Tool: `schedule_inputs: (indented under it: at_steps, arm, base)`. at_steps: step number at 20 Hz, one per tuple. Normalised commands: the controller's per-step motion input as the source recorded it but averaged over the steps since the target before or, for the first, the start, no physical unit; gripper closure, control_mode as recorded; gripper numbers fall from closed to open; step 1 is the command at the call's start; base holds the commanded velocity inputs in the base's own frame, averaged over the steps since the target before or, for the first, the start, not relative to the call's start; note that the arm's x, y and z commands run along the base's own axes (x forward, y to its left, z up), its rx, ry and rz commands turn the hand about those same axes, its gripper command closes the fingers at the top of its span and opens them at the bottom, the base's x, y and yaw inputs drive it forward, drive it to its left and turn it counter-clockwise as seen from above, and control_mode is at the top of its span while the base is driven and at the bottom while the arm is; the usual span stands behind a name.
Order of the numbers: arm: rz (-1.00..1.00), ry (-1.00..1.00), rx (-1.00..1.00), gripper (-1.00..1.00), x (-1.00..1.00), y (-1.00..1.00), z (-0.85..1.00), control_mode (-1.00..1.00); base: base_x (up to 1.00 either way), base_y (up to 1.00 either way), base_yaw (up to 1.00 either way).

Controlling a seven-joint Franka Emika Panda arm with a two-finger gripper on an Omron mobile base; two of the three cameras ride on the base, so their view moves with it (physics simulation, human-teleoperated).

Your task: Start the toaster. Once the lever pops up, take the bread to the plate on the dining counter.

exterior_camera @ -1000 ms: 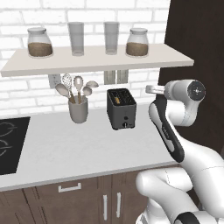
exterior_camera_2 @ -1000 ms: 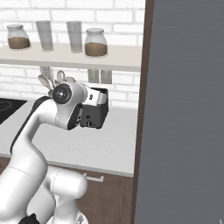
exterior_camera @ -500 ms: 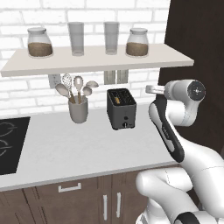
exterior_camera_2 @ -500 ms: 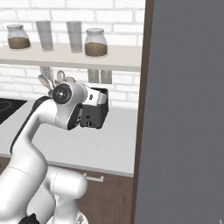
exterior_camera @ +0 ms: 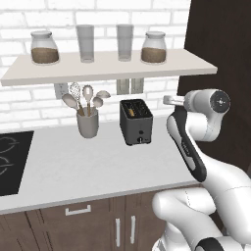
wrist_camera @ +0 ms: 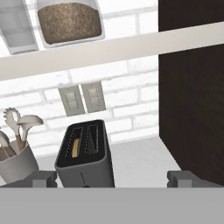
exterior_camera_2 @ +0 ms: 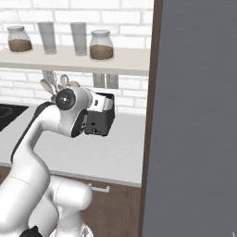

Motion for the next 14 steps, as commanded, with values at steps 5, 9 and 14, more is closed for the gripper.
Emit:
schedule_inputs:
  at_steps: [5, 9, 14]
  arm:
    - [0.00, 0.00, 0.00, -1.00, 0.00, 0.00, 0.00, -1.00]
    - [0.00, 0.00, 0.00, -1.00, 0.00, 0.00, 0.00, -1.00]
    - [0.00, 0.00, 0.00, -1.00, 0.00, 0.00, 0.00, -1.00]
  base:
    - [0.00, 0.00, 0.00]
    - [0.00, 0.00, 0.00]
    - [0.00, 0.00, 0.00]
